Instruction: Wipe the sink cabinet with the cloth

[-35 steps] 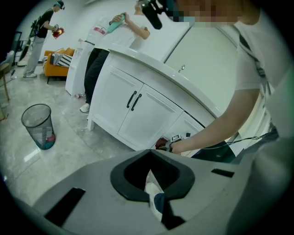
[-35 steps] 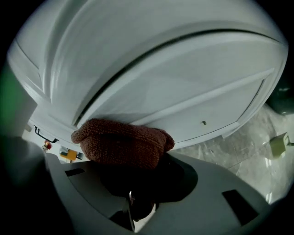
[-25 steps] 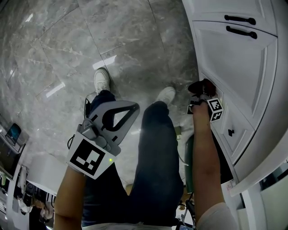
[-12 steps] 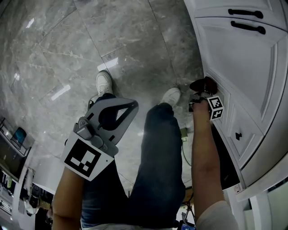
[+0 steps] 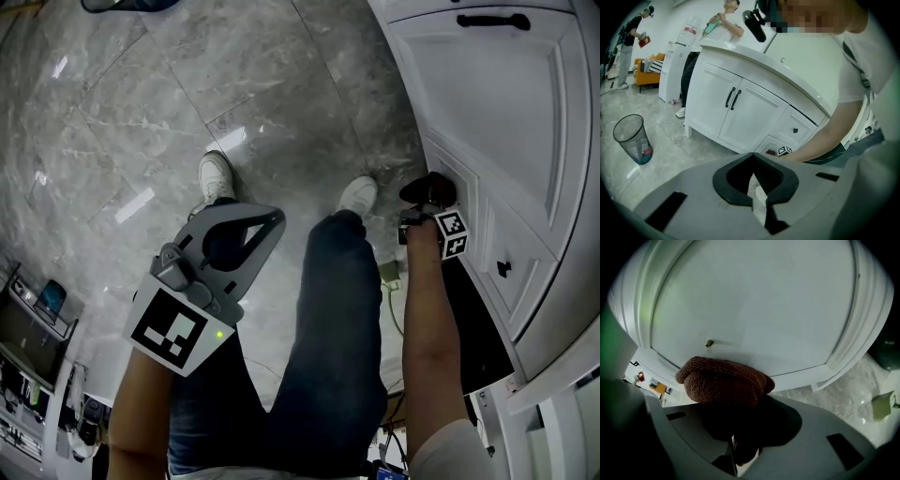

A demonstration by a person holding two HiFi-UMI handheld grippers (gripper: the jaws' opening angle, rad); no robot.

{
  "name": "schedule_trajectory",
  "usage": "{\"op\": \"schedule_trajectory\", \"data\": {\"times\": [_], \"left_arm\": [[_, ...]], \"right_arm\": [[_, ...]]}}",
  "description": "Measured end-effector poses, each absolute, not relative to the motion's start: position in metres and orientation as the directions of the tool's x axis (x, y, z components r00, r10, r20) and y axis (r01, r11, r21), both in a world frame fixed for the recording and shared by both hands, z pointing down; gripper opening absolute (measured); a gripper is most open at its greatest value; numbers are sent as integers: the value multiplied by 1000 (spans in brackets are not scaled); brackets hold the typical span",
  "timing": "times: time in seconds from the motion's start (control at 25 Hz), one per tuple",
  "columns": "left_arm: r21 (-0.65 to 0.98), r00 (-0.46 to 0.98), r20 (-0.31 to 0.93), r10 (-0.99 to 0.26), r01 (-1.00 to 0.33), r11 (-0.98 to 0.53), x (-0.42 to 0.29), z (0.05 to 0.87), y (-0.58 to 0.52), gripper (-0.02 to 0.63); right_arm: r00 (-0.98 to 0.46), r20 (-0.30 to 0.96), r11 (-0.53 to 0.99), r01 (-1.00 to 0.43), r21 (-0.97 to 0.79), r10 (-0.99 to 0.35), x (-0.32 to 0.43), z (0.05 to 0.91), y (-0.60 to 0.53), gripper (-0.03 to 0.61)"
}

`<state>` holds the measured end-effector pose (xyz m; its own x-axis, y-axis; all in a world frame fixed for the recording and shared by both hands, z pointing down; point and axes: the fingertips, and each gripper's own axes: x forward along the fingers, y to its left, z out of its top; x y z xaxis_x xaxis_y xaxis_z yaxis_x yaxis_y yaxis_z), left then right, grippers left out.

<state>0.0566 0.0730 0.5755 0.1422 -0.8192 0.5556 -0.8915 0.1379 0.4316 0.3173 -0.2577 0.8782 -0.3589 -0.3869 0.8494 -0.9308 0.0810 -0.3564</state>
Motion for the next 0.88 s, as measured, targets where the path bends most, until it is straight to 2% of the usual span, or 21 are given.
{"op": "schedule_trajectory", "data": {"times": [0.52, 0.88], "left_arm": [[436, 193, 530, -826, -897, 71, 88, 565, 50, 11], [452, 187, 508, -841, -889, 76, 96, 545, 47, 11]], "right_arm": [[-284, 866, 13, -952, -306, -411, 400, 857, -267, 100], [-281, 857, 7, -951, -308, -432, 402, 824, -270, 100]]}}
